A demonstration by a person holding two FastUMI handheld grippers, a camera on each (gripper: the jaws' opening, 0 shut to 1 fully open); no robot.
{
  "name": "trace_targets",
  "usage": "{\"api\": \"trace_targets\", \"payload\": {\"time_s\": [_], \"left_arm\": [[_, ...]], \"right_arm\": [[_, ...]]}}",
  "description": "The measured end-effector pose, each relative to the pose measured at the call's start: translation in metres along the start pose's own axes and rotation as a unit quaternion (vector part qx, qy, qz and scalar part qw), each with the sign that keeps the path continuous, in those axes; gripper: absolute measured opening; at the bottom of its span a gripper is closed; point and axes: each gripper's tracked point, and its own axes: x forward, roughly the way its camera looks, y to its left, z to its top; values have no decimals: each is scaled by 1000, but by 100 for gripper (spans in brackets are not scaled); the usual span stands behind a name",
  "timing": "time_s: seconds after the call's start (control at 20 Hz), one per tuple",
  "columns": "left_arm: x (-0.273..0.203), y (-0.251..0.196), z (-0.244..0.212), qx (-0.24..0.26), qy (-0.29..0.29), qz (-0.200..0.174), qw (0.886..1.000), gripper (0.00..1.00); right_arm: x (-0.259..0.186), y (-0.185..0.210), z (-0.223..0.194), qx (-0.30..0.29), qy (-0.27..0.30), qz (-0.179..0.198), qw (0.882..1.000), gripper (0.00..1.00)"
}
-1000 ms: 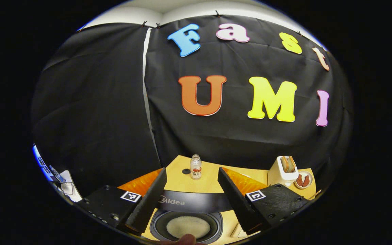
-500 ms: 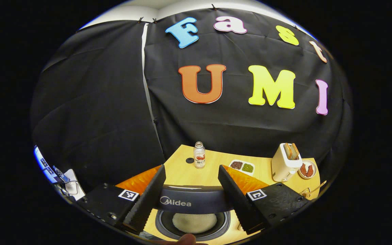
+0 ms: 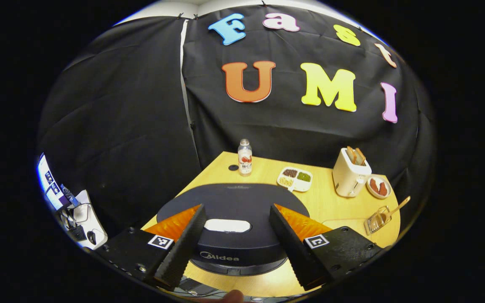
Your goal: Close the left gripper, press the button to open the rice cooker; take a wooden spoon from the chopstick holder with the right hand, scoop a spoonful of rice and pour it into the rice cooker, then put the wooden spoon back into the chopstick holder.
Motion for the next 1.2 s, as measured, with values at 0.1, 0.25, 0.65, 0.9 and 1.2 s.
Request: {"api": "trace_targets", "payload": {"time_s": [0.1, 0.25, 0.65, 0.9, 1.2], "left_arm": [[0, -1, -26, -14, 19, -4, 1000, 98], [1, -5, -63, -20, 46, -6, 999, 98], [4, -6, -79, -29, 40, -6, 999, 100], [7, -9, -74, -9, 26, -9, 1000, 99], [2, 9, -31, -3, -41, 27, 999, 96]], "right_arm": [[-3, 0, -6, -4, 6, 0, 1000, 96], [-3, -1, -14, -9, 18, -2, 1000, 100], [0, 8, -24, -14, 38, 3, 999, 96], [6, 8, -15, -16, 29, -1, 999, 100], [6, 8, -3, -26, 13, -9, 1000, 100]]}}
